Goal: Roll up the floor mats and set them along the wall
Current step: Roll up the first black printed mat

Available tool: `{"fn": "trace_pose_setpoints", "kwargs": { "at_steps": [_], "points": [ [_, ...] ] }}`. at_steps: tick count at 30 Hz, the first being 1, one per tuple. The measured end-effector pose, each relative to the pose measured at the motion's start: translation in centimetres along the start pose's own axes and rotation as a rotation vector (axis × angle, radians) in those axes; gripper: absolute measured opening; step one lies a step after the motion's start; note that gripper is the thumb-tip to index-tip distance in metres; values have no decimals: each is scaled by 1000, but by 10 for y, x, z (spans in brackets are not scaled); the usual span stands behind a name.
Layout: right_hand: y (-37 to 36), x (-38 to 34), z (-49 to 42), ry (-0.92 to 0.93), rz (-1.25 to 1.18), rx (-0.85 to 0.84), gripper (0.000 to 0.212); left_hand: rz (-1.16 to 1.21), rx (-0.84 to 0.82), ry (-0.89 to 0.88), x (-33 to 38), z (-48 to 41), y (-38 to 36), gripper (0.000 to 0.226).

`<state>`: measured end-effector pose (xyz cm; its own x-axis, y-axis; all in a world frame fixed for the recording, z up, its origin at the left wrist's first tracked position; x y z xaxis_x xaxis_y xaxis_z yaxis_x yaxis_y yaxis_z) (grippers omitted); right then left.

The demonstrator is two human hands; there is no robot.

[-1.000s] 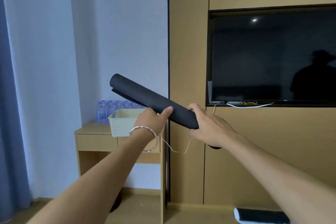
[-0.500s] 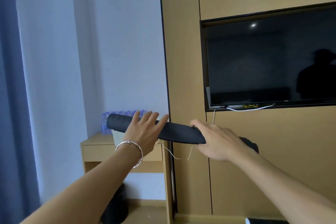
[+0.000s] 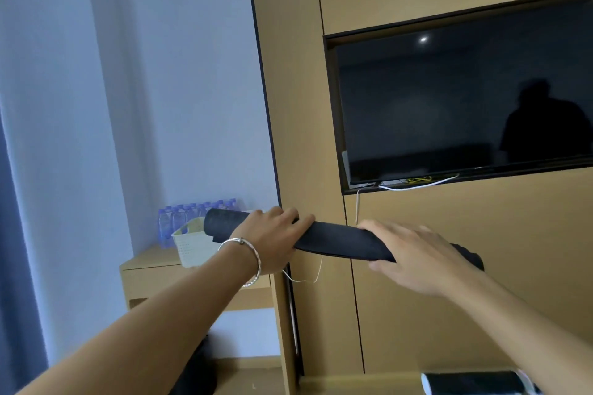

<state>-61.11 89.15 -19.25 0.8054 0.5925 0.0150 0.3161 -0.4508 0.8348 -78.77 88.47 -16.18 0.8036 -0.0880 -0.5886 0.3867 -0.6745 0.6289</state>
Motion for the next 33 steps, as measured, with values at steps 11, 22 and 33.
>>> {"fn": "trace_pose_setpoints", "kwargs": {
  "at_steps": [11, 22, 33],
  "points": [
    [-5, 89, 93, -414, 269, -189, 63, 208, 66, -206, 112, -51, -22, 49],
    [-145, 130, 74, -423, 276, -381, 52, 323, -176, -169, 170, -43, -179, 43],
    [-478, 250, 113, -442, 61, -634, 51, 395, -550, -299, 329, -46, -484, 43]
  ]
}}
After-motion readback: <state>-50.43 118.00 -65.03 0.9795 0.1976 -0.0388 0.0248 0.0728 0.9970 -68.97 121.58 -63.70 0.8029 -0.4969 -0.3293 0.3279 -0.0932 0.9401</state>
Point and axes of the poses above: each hand's wrist, its own z-axis away from the middle knuckle, its own y-axis out of the back of the hand, x = y × z, the point moved 7 cm from there along -z, towards the middle knuckle, and after that the axes turned 4 degrees about y, right-handed, at the moved point
